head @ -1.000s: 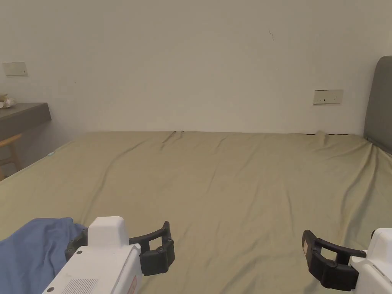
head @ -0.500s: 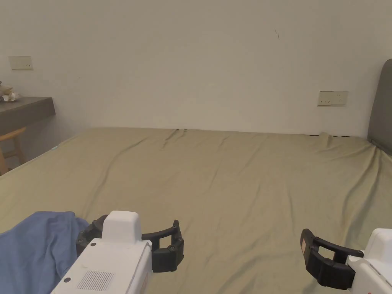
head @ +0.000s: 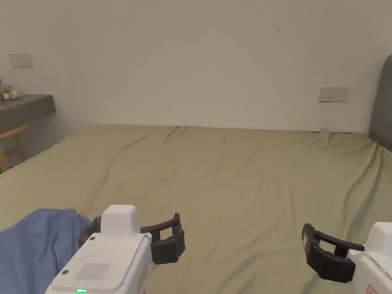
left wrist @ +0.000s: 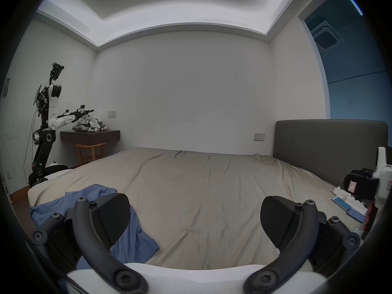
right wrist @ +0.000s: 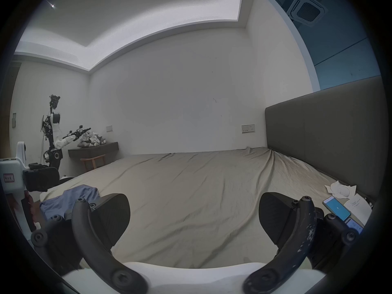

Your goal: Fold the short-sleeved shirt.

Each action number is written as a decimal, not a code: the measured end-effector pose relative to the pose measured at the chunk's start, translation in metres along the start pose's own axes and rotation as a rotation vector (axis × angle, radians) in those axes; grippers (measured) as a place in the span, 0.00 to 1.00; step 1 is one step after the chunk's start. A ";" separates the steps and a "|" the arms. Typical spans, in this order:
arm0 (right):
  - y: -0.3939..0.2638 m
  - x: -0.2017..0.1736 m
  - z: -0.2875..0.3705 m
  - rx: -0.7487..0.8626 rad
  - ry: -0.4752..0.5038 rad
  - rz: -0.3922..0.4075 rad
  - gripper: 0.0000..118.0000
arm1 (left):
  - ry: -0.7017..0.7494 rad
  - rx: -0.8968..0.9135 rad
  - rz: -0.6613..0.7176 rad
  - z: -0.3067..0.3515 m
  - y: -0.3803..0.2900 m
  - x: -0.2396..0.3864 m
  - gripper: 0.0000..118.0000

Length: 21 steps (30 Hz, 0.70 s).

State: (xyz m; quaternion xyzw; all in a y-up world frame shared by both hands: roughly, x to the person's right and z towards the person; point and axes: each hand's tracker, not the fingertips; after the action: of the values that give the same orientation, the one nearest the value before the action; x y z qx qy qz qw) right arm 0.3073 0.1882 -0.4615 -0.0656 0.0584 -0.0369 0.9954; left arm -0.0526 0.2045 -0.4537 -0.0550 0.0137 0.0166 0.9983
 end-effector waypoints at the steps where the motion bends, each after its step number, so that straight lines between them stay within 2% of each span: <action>1: 0.000 -0.001 0.000 0.001 -0.005 0.013 1.00 | 0.002 0.013 0.007 0.000 -0.001 0.000 1.00; 5: -0.001 -0.005 -0.001 0.028 -0.040 0.060 1.00 | 0.017 0.031 -0.010 0.000 0.001 0.005 1.00; 7: -0.001 -0.008 -0.001 0.041 -0.062 0.086 1.00 | -0.020 0.038 -0.003 0.002 0.003 0.005 0.99; 8: -0.001 -0.009 -0.001 0.039 -0.063 0.094 1.00 | -0.020 0.038 0.002 0.002 0.004 0.006 0.93; 9: -0.001 -0.009 0.000 0.051 -0.079 0.089 0.92 | -0.012 0.036 0.008 0.003 0.005 0.009 0.78; 10: -0.002 -0.009 0.002 0.061 -0.092 0.075 0.92 | -0.014 0.035 0.009 0.004 0.005 0.010 0.78; 11: -0.001 -0.009 0.004 0.066 -0.094 0.069 0.88 | -0.016 0.044 0.013 0.005 0.005 0.011 0.71; 12: -0.001 -0.009 0.005 0.071 -0.100 0.069 0.76 | -0.007 0.051 0.013 0.006 0.004 0.013 0.55; 13: -0.001 -0.008 0.005 0.071 -0.107 0.074 0.46 | 0.000 0.049 0.009 0.005 0.004 0.014 0.14; 14: -0.002 -0.007 0.005 0.066 -0.115 0.083 0.21 | 0.019 0.049 0.005 0.004 0.003 0.015 0.00; 15: -0.003 -0.007 0.006 0.067 -0.128 0.084 0.06 | 0.027 0.052 0.010 0.005 0.001 0.014 0.00; 16: -0.004 -0.005 0.008 0.073 -0.131 0.076 0.03 | 0.006 0.051 0.018 0.006 0.001 0.013 0.00; 21: -0.006 0.000 0.009 0.035 -0.113 0.046 0.00 | -0.008 0.053 -0.036 0.007 -0.003 0.018 0.00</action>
State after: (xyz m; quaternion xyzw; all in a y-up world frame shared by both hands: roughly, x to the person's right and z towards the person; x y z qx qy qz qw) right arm 0.3081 0.1837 -0.4522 -0.0486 0.0029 -0.0110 0.9988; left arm -0.0342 0.2029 -0.4474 -0.0288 0.0092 -0.0015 0.9995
